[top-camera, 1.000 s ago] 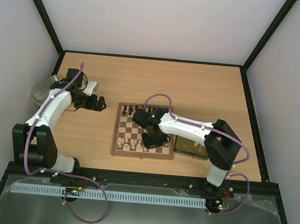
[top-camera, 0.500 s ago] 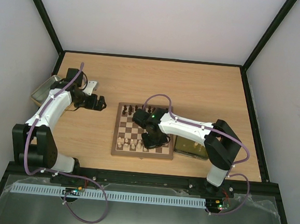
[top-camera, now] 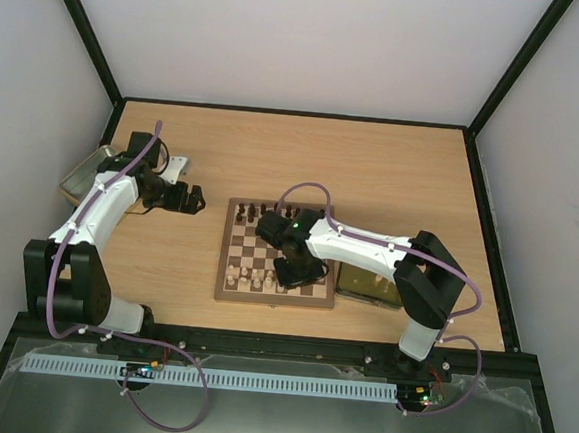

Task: Set up the chess pieces on the board
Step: Place the chess piece on the chessboard.

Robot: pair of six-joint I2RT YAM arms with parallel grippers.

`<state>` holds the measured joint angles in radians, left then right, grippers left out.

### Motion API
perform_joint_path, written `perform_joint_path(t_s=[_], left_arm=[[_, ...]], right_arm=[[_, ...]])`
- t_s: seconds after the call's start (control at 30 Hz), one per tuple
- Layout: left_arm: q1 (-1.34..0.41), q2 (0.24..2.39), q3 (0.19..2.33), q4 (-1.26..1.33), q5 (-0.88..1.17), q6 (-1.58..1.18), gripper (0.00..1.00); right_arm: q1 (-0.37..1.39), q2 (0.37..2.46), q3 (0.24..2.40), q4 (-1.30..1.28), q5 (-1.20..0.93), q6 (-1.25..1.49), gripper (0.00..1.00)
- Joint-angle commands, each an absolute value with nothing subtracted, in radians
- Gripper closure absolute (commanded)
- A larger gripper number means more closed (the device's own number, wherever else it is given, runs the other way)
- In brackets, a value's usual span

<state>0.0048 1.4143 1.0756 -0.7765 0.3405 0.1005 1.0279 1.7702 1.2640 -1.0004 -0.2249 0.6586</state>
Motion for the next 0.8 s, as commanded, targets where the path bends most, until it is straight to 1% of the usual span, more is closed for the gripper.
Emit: perform_joint_path(t_s=[0.0, 0.77], left_arm=[[0.0, 1.4, 1.063, -0.783, 0.348, 0.096, 0.0], [0.0, 1.399, 1.058, -0.781, 0.351, 0.097, 0.01]], right_arm=[[1.037, 1.757, 1.257, -1.028, -0.212, 0.665, 0.78], [1.033, 1.672, 1.335, -1.085, -0.1, 0.707, 0.76]])
